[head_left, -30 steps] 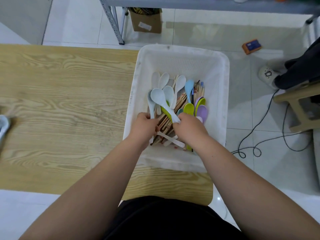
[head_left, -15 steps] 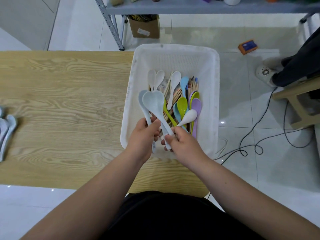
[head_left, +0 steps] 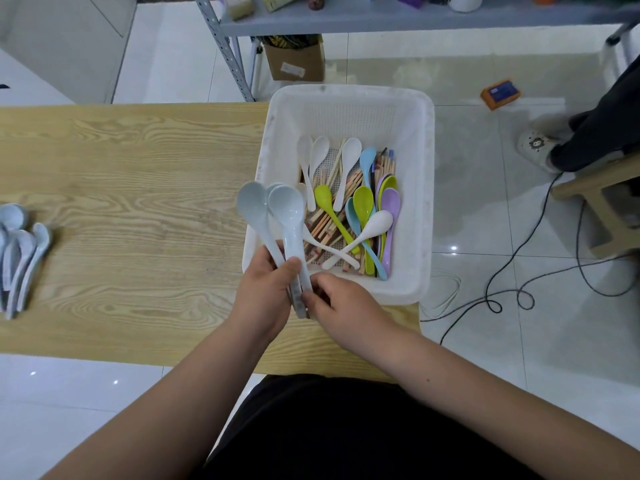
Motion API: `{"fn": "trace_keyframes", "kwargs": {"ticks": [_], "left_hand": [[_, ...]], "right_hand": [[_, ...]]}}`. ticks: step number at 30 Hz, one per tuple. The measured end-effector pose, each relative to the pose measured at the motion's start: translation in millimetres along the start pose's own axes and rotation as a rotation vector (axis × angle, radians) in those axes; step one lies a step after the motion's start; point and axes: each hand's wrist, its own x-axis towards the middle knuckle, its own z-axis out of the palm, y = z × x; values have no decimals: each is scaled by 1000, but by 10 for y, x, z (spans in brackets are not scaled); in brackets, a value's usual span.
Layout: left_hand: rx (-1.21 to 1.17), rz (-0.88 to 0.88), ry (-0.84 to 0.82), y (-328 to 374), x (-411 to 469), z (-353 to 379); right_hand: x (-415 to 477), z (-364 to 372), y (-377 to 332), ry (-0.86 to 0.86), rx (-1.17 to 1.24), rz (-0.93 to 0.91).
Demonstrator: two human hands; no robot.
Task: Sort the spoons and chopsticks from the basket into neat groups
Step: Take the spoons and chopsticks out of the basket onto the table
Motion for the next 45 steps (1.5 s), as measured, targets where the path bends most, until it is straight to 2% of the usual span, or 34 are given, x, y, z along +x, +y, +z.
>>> {"fn": "trace_keyframes", "kwargs": {"ticks": [6, 11, 17, 26, 32, 38, 45], "left_hand": [[-130, 37, -37, -88, -208, -53], [-152, 118, 7, -109, -385, -64], [-207, 108, 42, -207, -568, -188], [-304, 47, 2, -296, -705, -547], [-122, 83, -104, -248, -845, -1332], [41, 75, -191, -230, -1108, -2349], [-21, 52, -150, -149, -1105, -3070]], "right_hand": [[-23, 81, 9, -79, 15, -5], [-75, 126, -42, -112, 33, -42], [-161, 179, -68, -211, 20, -74], [-279, 424, -223, -116, -10, -48], [-177, 1042, -563, 27, 174, 45], [22, 2056, -1221, -83, 520, 87], [333, 2685, -1650, -124, 530, 169]]}}
